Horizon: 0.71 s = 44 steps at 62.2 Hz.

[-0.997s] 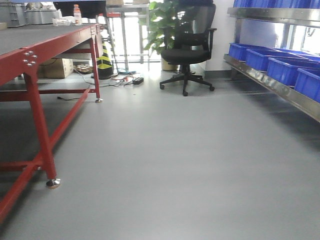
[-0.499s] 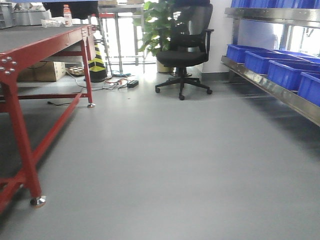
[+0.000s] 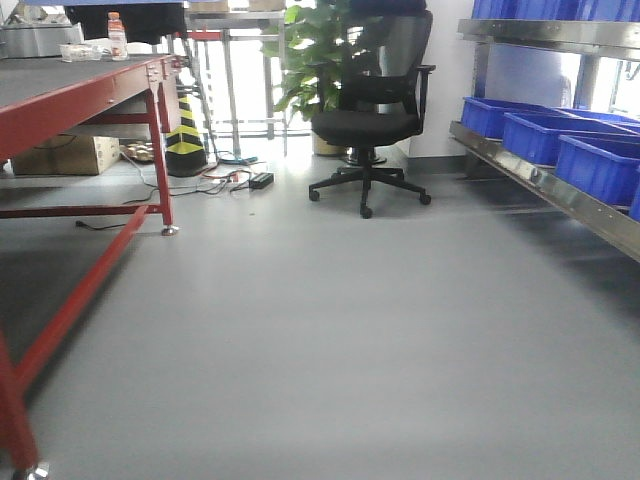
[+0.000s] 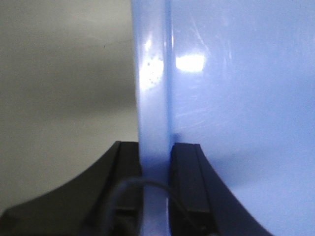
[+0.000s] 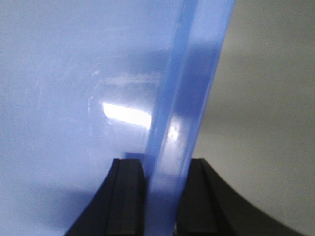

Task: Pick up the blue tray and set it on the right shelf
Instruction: 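Drive the base away from the table toward the steel shelf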

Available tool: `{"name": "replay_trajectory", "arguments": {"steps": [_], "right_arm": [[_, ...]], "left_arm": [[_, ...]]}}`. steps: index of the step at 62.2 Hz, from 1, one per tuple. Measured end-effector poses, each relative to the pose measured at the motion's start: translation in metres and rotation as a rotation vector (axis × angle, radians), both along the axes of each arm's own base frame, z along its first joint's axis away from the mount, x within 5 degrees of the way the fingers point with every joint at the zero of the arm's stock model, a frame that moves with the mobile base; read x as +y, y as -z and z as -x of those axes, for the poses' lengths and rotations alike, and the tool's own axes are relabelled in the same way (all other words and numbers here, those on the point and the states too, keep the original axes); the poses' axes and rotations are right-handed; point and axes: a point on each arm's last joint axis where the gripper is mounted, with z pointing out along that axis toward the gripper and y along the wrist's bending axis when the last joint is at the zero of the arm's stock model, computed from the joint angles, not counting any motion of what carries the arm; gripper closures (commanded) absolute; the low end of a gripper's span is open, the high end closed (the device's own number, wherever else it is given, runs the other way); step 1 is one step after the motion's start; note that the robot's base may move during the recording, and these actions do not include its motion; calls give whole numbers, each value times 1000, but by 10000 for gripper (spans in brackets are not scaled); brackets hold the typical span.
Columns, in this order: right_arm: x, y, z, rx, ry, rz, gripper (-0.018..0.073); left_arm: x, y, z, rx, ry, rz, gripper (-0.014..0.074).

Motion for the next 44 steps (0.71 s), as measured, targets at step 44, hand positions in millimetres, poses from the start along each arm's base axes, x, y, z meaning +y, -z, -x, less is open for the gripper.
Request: {"name": "replay_trajectory", "arguments": {"steps": [44], "right_arm": [[-1,0,0,1,2,9,501]], "left_arm": [[-1,0,2,15,7,20,645]]}}
